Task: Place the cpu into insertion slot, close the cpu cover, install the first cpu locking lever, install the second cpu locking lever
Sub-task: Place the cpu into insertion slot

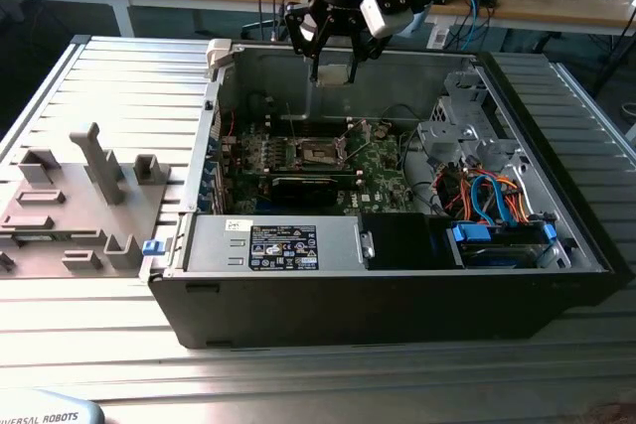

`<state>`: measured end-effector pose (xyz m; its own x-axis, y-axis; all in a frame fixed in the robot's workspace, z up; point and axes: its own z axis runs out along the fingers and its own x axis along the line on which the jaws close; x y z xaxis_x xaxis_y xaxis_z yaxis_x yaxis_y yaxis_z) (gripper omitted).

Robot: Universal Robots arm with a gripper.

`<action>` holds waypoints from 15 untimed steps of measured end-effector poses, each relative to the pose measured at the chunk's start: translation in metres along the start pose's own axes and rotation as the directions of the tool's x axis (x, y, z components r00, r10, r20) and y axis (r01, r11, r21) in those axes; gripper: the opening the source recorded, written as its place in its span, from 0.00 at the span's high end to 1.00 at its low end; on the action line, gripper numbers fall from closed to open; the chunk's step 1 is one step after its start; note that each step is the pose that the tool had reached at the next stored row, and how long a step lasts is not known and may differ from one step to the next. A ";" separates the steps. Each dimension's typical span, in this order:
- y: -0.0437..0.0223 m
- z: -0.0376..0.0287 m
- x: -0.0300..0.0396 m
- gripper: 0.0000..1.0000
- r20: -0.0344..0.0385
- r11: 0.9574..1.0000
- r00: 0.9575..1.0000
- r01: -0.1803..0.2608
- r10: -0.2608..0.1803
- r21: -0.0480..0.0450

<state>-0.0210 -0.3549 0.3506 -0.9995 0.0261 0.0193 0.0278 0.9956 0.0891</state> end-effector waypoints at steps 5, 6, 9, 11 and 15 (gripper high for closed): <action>0.0000 0.0001 0.0000 0.46 0.002 1.000 1.000 -0.017 0.017 0.001; 0.0000 0.0002 0.0000 0.46 0.002 1.000 1.000 -0.022 0.022 0.001; 0.0000 0.0003 0.0000 0.46 0.003 0.999 0.999 -0.033 0.033 0.001; 0.0000 0.0005 0.0000 0.46 0.003 0.999 0.999 -0.039 0.039 0.001; -0.0001 0.0008 0.0000 0.46 0.005 0.999 0.999 -0.052 0.052 0.001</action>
<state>-0.0210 -0.3549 0.3498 -0.9967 0.0787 0.0193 0.0801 0.9930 0.0869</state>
